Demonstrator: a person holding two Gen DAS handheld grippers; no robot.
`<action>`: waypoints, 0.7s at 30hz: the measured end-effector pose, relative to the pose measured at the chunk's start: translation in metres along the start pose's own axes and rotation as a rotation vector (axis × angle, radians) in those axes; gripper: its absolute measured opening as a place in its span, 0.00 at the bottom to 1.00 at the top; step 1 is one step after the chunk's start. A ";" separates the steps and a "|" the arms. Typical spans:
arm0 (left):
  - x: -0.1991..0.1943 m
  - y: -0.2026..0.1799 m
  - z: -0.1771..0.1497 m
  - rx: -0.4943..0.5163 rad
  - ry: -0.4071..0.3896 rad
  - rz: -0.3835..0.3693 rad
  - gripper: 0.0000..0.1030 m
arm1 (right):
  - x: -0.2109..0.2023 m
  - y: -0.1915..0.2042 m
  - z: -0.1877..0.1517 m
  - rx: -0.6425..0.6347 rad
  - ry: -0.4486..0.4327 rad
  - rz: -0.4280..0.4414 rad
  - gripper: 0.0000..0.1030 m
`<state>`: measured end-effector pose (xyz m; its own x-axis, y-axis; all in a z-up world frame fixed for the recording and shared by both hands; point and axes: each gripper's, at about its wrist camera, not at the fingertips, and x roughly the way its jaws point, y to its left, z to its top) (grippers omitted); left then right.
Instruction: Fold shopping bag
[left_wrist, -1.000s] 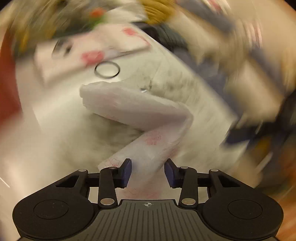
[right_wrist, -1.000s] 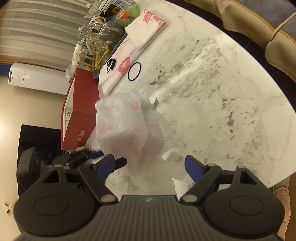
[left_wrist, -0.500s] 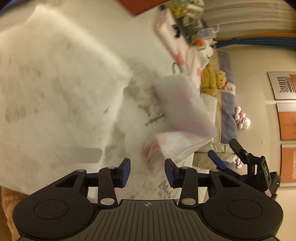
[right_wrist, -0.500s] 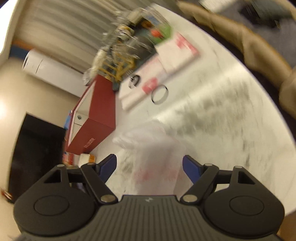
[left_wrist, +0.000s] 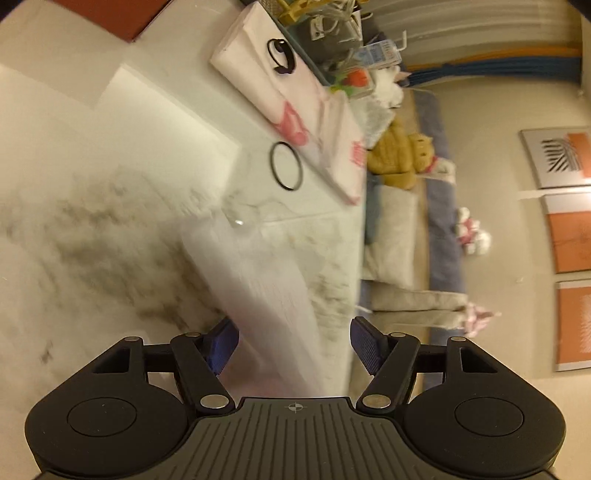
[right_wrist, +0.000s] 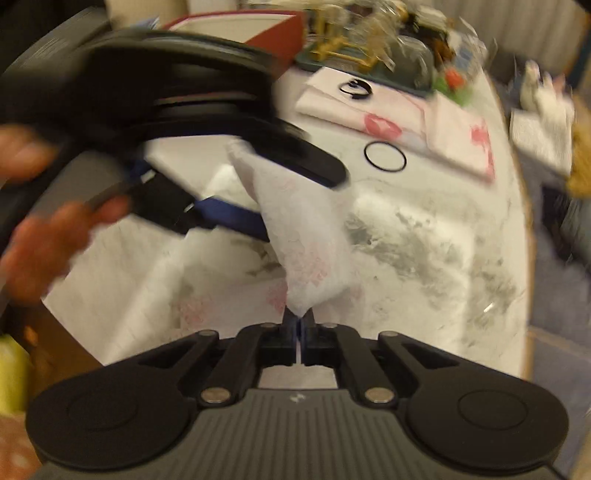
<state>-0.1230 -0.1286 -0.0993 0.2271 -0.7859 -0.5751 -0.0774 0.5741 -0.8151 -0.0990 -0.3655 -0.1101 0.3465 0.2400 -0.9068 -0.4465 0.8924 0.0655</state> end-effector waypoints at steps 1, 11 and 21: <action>0.004 -0.003 0.000 0.002 0.005 -0.020 0.65 | -0.004 0.000 0.000 -0.006 0.002 -0.014 0.01; -0.007 -0.073 -0.033 0.341 -0.021 -0.054 0.65 | -0.053 0.046 -0.018 -0.581 0.040 -0.215 0.13; -0.019 -0.002 -0.009 0.482 -0.109 0.314 0.65 | 0.021 0.026 0.003 -0.118 0.043 0.231 0.46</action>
<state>-0.1353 -0.1171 -0.0871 0.3652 -0.5478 -0.7527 0.2878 0.8354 -0.4683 -0.1010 -0.3364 -0.1263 0.1900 0.4140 -0.8902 -0.6036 0.7644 0.2267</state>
